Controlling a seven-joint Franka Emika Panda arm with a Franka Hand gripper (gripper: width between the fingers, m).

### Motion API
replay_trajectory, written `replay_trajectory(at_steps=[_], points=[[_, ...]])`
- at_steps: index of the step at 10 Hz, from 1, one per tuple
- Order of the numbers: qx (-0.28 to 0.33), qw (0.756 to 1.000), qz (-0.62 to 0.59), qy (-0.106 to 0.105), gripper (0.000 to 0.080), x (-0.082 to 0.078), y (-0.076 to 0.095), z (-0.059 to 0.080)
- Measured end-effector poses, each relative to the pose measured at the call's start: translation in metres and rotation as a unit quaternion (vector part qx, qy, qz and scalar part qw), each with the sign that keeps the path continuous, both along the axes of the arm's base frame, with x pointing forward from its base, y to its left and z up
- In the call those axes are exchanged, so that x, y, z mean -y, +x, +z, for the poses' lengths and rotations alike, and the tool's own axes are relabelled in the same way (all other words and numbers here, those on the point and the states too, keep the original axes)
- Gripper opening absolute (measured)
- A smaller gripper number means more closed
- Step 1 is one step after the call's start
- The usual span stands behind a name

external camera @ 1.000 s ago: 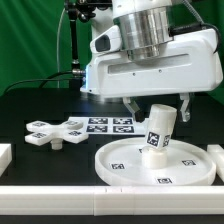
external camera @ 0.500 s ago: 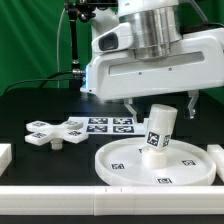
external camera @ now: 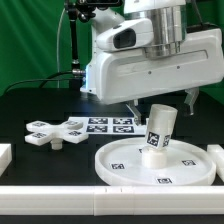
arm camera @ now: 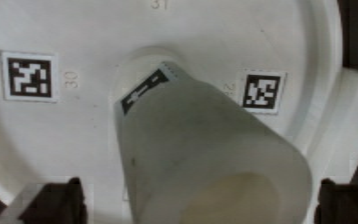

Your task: Assemble round table

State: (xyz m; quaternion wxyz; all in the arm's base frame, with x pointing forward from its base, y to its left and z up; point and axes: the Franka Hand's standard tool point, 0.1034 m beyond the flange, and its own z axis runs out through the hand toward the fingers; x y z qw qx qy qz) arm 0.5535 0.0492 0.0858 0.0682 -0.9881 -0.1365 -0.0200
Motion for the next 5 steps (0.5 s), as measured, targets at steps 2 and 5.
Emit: replay_trajectory(at_steps=[2,5], points=[[0.011,0.99,0.135,-0.032,0.0649,-0.0025,-0.0009,-0.0004],[0.021,0.959,0.277,-0.059,0.0649,-0.0015,-0.0016,-0.0014]])
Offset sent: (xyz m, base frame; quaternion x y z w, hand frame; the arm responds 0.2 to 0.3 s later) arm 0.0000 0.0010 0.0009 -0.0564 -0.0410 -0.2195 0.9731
